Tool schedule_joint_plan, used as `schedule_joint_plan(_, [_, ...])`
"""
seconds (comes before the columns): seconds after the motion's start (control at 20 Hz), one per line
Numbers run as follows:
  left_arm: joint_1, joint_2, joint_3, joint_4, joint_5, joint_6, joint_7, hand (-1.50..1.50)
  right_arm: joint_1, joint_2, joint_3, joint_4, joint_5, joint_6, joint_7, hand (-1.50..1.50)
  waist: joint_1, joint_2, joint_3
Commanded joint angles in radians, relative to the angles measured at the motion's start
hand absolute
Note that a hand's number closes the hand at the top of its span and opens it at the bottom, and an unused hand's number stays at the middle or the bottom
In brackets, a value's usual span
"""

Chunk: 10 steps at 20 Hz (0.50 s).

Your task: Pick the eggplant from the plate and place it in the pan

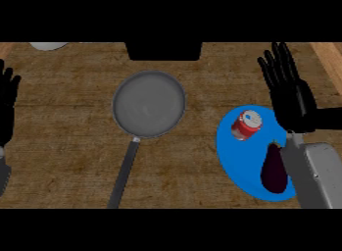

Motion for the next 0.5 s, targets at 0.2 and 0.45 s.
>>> schedule_joint_plan(0.2, [0.051, -0.038, -0.094, -0.073, -0.018, -0.068, 0.049, 0.0, -0.03, -0.289, -0.162, 0.04, -0.145, 0.231, 0.202, 1.5, 0.006, 0.019, 0.015])
schedule_joint_plan(0.45, [0.095, -0.06, -0.116, -0.046, -0.005, -0.082, 0.058, 0.0, 0.208, -0.479, -0.094, -0.03, 0.214, 0.123, 0.093, 1.5, -0.056, 0.003, 0.013])
